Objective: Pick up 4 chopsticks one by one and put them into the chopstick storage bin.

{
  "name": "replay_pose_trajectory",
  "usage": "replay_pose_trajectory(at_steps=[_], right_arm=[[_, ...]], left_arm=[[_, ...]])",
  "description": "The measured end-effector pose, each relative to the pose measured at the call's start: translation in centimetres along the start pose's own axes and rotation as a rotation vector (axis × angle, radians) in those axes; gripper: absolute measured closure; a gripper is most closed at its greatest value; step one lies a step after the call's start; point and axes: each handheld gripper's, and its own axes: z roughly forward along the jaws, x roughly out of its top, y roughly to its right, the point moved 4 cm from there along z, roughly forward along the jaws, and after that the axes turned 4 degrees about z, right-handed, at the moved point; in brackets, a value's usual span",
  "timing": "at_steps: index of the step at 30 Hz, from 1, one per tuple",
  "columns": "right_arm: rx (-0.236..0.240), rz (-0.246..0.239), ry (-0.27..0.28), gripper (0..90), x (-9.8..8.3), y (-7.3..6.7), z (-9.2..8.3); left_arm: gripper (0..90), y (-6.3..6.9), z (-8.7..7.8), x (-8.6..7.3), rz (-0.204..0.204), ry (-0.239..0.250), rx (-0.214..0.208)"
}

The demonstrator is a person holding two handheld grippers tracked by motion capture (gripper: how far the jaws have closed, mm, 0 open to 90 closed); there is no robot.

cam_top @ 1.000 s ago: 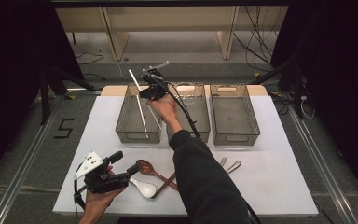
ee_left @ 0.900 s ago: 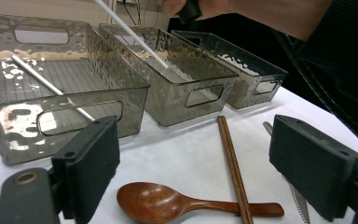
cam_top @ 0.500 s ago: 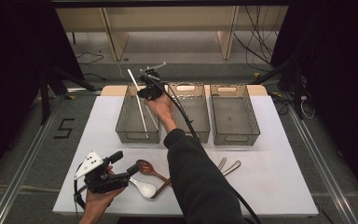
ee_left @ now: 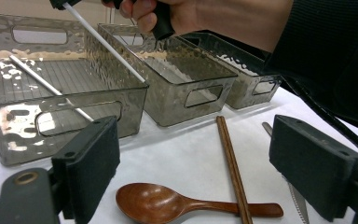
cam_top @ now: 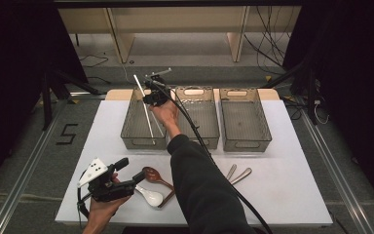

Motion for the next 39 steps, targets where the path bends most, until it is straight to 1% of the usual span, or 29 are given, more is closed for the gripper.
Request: replay_pose_trajectory(at_steps=[3,5,7,9,14,17,19,20,22,24,26,28,31,34,36,38,39], right_arm=[[-0.005,-0.007,-0.003,84.7,-0.1,0.1,0.3],[-0.009,-0.003,-0.007,84.7,-0.2,0.1,0.4],[-0.013,-0.013,-0.004,84.6,-0.3,0.1,0.6],[-0.013,-0.010,-0.006,84.6,-0.4,0.1,0.8],[-0.030,-0.016,-0.020,84.3,-0.8,0.1,1.2],[-0.037,-0.009,-0.027,84.1,-1.0,0.1,1.5],[-0.039,-0.015,-0.031,83.8,-1.2,0.1,1.6],[-0.043,-0.015,-0.037,82.9,-1.3,0.1,1.7],[-0.053,-0.011,-0.043,77.9,-1.3,0.1,1.8],[-0.052,-0.003,-0.051,75.3,-1.3,0.1,1.6],[-0.047,-0.001,-0.045,73.3,-1.2,0.1,1.3],[-0.032,-0.002,-0.039,67.6,-1.0,0.1,0.8],[-0.020,-0.017,-0.026,62.1,-0.7,0.1,-0.3],[0.002,-0.029,-0.019,56.2,-0.4,0.2,-1.7],[0.023,-0.029,0.000,51.8,-0.4,0.3,-2.8],[0.043,-0.033,-0.006,49.8,-0.6,0.5,-3.9],[0.045,-0.042,-0.012,48.7,-0.8,0.6,-4.4]], left_arm=[[15.6,0.0,0.0,0.0,-0.003,0.005,0.001],[15.6,0.0,0.0,0.0,-0.001,0.004,0.000],[15.6,0.0,0.0,0.0,0.000,0.002,-0.001],[15.6,0.1,0.0,0.0,0.000,0.001,-0.001],[15.6,0.1,0.0,0.0,0.000,0.001,-0.001],[15.6,0.1,0.0,0.0,0.000,0.002,-0.002],[15.6,0.1,0.0,0.0,0.002,0.001,-0.003],[15.6,0.1,-0.1,0.0,0.000,0.002,-0.003],[15.6,0.1,-0.1,0.0,0.001,0.003,-0.003],[15.6,0.1,-0.1,0.0,0.000,0.003,-0.004],[15.6,0.1,-0.1,0.0,0.001,0.003,-0.003],[15.6,0.1,-0.1,0.0,0.001,0.003,-0.003],[15.6,0.1,-0.1,0.0,0.001,0.001,-0.001],[15.6,0.1,0.0,0.0,0.003,-0.001,0.000],[15.6,0.0,0.0,0.0,0.002,-0.001,0.001],[15.6,0.0,0.0,0.0,0.004,-0.002,0.002],[15.6,0.1,0.0,0.0,0.000,-0.004,0.002]])
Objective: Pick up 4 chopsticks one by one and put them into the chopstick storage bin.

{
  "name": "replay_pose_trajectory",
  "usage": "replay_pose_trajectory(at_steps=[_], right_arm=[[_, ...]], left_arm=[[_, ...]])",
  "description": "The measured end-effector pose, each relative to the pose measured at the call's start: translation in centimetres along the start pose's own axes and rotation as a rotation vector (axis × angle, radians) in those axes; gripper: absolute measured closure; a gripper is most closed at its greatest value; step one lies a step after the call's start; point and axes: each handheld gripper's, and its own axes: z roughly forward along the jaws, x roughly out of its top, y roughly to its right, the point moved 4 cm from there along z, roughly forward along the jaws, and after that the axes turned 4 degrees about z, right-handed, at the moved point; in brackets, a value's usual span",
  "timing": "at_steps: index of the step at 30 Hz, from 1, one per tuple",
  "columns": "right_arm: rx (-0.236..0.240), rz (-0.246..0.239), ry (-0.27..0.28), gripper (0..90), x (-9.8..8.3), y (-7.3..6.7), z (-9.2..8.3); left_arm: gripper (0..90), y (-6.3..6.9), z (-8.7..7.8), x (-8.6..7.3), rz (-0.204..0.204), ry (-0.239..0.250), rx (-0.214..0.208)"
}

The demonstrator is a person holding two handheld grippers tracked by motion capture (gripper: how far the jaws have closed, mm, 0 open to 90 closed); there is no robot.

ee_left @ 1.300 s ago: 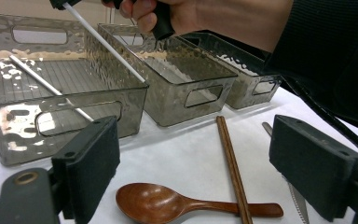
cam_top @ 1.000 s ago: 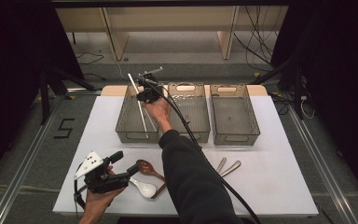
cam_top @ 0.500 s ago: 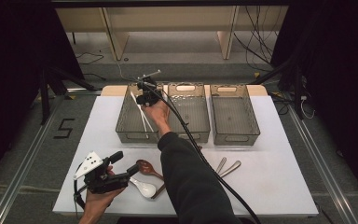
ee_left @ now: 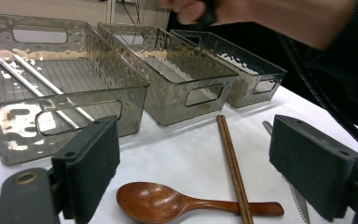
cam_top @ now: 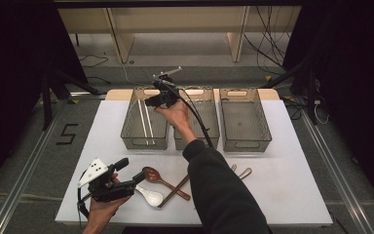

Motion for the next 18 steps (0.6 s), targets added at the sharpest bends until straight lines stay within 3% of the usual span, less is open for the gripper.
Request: replay_pose_trajectory(at_steps=[6,18], right_arm=[[0.034,-0.030,0.009,41.4,-1.3,0.2,-2.9],[0.094,-0.068,0.056,34.8,-5.5,1.0,-8.4]], left_arm=[[15.6,0.0,0.1,0.0,0.000,-0.003,0.005],[15.4,0.0,0.7,-0.4,-0.006,-0.064,0.011]])
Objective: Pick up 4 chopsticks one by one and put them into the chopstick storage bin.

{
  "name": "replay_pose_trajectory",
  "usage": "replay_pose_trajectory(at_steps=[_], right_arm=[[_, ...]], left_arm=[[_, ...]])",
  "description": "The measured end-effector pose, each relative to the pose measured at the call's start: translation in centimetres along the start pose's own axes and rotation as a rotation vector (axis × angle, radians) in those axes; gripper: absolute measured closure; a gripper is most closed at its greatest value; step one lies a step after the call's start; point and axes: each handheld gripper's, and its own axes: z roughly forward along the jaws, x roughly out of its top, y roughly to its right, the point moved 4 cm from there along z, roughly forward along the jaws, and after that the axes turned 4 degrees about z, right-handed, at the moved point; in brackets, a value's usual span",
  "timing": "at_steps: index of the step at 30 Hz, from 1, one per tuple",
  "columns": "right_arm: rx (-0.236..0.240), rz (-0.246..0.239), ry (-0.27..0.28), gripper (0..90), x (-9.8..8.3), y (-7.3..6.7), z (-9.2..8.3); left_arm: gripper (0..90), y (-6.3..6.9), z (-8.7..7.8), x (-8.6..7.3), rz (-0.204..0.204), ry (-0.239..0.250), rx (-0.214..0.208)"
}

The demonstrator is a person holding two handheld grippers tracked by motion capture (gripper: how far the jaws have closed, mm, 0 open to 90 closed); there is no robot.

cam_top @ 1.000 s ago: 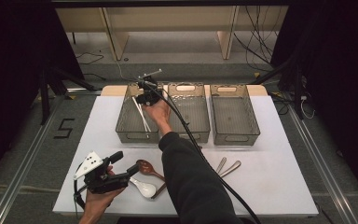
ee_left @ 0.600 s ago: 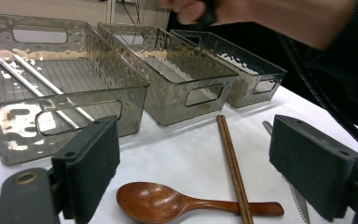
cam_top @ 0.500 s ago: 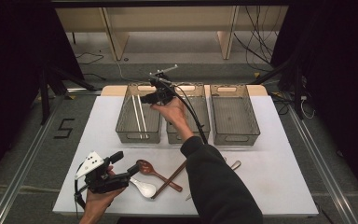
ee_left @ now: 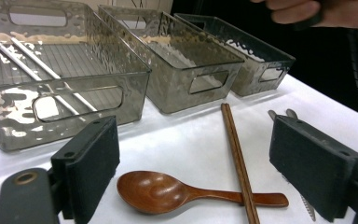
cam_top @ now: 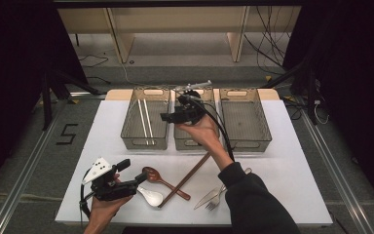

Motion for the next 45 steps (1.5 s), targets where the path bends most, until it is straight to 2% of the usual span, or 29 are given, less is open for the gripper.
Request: replay_pose_trajectory(at_steps=[6,10,15,20,24,30,36,45], right_arm=[[0.018,-0.001,0.034,34.3,-2.6,0.7,-3.1],[0.018,0.008,0.056,33.7,-4.1,1.3,-5.0],[0.012,0.014,0.083,32.7,-6.0,2.2,-7.2],[-0.017,0.000,0.090,32.1,-8.0,3.1,-9.0],[-0.026,0.015,0.100,31.9,-9.7,3.9,-10.5],[-0.049,0.030,0.110,31.7,-12.4,4.9,-12.2],[-0.068,0.040,0.136,31.5,-14.2,5.7,-13.6],[-0.063,0.043,0.177,30.7,-16.4,5.5,-15.0]], left_arm=[[15.4,0.1,0.4,-0.1,-0.011,-0.020,-0.006],[15.4,0.2,0.7,-0.2,-0.002,-0.048,-0.011],[15.4,0.2,1.1,0.0,-0.012,-0.068,-0.006],[15.4,0.3,1.7,-0.1,0.004,-0.131,-0.004],[15.4,0.5,2.1,0.2,0.013,-0.164,-0.009],[15.4,0.8,3.3,0.5,0.009,-0.225,-0.010],[15.5,1.4,4.4,0.9,0.039,-0.297,-0.004],[15.5,1.9,5.9,1.4,0.061,-0.382,0.005]])
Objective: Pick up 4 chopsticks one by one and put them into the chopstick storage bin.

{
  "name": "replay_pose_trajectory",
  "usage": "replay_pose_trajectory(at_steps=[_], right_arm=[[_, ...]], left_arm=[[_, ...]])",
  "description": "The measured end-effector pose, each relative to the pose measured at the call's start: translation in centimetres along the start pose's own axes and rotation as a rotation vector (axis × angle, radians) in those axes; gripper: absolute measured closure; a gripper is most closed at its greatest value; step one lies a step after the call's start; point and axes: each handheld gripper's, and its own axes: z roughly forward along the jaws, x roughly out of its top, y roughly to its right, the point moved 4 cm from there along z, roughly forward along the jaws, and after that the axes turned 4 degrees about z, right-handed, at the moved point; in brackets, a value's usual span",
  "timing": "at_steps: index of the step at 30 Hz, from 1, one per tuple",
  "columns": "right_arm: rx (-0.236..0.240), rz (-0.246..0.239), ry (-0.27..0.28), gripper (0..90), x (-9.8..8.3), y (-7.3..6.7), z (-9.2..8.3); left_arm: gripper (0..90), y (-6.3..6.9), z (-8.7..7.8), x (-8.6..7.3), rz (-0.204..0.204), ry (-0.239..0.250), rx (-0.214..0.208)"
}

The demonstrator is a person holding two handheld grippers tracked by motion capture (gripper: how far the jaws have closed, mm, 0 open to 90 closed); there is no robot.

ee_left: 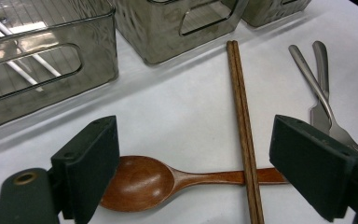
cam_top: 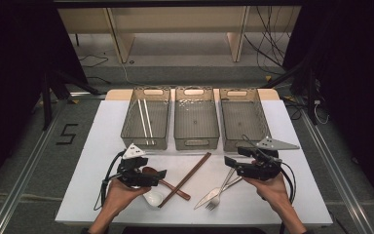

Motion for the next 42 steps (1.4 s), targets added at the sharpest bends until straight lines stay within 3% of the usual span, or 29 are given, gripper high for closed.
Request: replay_pose_trajectory(at_steps=[12,29,34,42], right_arm=[[-0.003,0.009,0.048,30.0,-2.3,-0.1,-1.6],[-0.006,-0.016,0.012,27.5,-4.9,-1.0,-1.5],[-0.006,-0.022,0.005,26.9,-5.2,-1.2,-1.6],[0.000,-0.017,0.003,26.3,-5.4,-1.4,-1.8]], left_arm=[[15.7,0.7,2.0,0.8,0.029,-0.103,-0.008],[16.9,2.1,5.2,0.9,0.090,-0.278,-0.040],[22.1,2.5,5.9,1.0,0.118,-0.322,-0.037],[38.2,3.5,7.4,1.2,0.159,-0.389,-0.033]])
